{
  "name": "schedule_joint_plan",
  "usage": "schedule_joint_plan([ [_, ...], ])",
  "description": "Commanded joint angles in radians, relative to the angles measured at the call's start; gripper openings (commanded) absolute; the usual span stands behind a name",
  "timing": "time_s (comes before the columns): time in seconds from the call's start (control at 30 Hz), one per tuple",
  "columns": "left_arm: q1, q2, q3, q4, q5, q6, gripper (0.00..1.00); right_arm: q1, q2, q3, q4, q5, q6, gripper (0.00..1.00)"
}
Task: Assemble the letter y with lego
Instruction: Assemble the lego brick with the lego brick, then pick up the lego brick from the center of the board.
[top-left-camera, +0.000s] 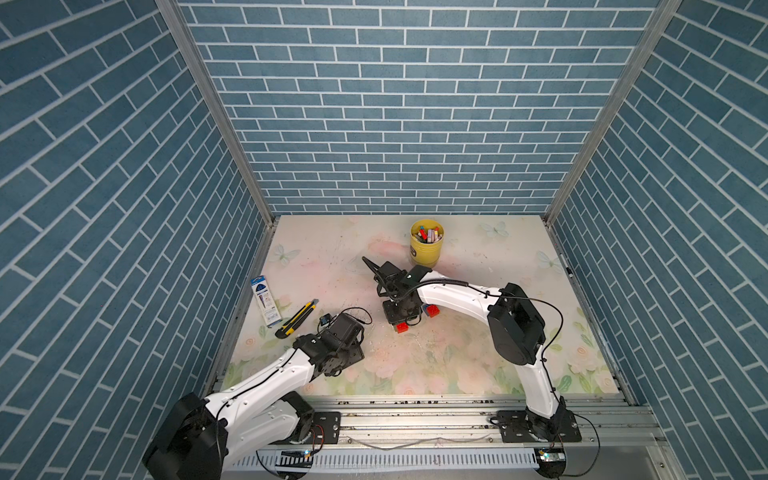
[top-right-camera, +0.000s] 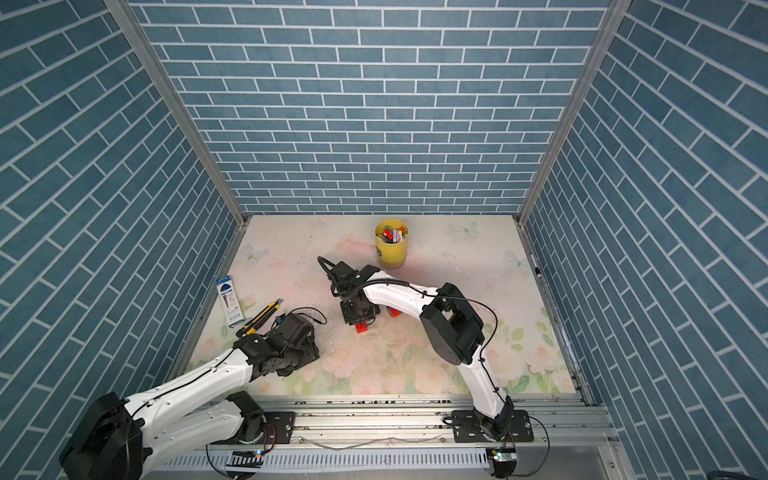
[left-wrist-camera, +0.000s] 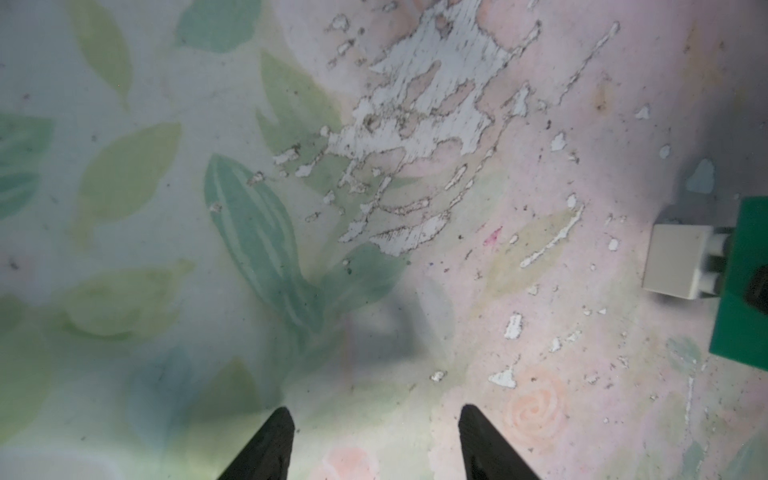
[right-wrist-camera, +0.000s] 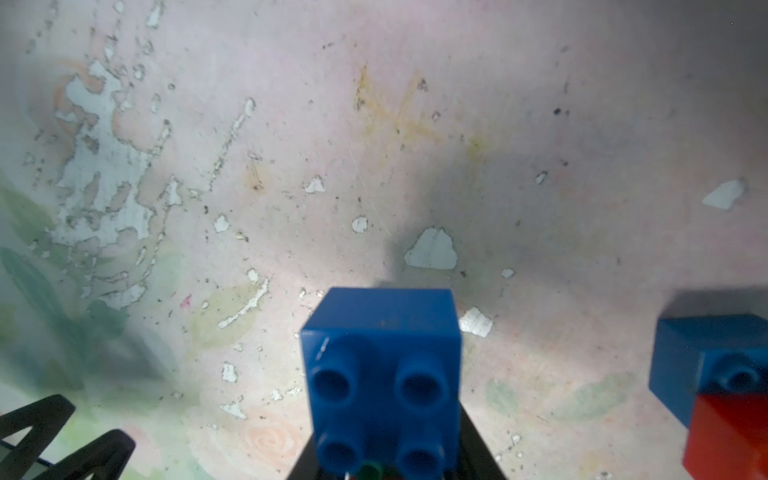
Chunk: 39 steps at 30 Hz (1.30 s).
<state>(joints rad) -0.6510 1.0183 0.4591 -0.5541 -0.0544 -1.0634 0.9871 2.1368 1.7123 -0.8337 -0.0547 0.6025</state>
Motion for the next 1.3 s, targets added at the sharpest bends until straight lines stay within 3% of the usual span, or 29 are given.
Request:
schedule_joint_plan([
  [0.0, 0.007, -0.007, -0.017, -0.01, -0.011, -0.005, 0.66, 0.002, 0.041, 0.025, -0.053, 0.001, 0.054, 0.29],
  [1.27, 0.006, 0.012, 0.003, -0.033, -0.035, -0.013, 0.65, -0.012, 0.303, 0.058, -0.11, -0.071, 0.013, 0.24],
])
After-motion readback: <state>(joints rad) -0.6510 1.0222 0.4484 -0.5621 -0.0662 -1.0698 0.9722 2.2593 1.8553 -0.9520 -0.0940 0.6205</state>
